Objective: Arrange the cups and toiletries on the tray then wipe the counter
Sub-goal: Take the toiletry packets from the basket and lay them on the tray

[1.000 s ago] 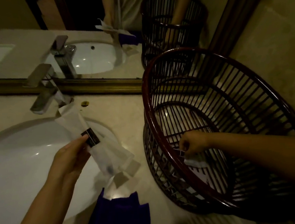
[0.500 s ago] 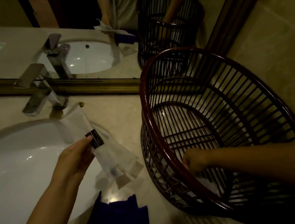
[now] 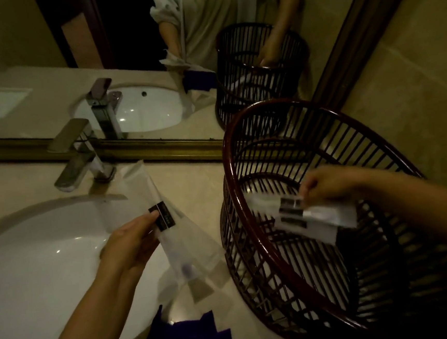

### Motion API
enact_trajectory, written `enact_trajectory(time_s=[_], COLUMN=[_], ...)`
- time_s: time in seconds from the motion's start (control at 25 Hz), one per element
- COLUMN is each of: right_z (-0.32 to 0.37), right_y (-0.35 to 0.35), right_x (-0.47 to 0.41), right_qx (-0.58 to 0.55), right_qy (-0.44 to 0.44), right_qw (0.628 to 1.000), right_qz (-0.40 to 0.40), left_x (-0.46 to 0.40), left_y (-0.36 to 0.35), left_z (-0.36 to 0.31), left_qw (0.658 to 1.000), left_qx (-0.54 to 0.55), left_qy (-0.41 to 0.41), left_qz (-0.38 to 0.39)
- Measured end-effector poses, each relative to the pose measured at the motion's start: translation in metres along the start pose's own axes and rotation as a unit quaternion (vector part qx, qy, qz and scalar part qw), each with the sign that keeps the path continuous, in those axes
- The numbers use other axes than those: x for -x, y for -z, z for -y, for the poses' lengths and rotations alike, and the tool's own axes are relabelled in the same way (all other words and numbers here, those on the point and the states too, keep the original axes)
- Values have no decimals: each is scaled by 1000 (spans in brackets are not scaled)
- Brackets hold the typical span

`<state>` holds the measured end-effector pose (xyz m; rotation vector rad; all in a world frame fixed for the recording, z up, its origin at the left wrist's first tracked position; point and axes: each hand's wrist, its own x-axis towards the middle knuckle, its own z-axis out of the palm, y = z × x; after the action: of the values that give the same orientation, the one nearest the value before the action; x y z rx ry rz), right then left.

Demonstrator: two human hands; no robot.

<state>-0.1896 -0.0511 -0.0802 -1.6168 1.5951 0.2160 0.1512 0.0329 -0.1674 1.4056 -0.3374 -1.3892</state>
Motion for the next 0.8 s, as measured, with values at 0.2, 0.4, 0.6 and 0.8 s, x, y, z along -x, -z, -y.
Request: enact_trajectory(time_s=[0.2, 0.4, 0.6, 0.8], right_z=[56, 144, 185, 186], right_y=[51, -17, -64, -82], right_x=[68, 82, 61, 45], right_qx=[-415, -422, -323, -294], right_qy=[155, 250, 241, 207], right_qw=[888, 871, 910, 927], right_qz=[-124, -25, -92, -107], left_x=[20, 44, 66, 74], left_y=[-7, -17, -16, -8], left_z=[-11, -26, -45, -45], left_qw=[999, 996, 994, 993], left_qx=[2, 9, 28, 40], left_qy=[-19, -59, -87, -87], left_qz=[34, 61, 60, 67])
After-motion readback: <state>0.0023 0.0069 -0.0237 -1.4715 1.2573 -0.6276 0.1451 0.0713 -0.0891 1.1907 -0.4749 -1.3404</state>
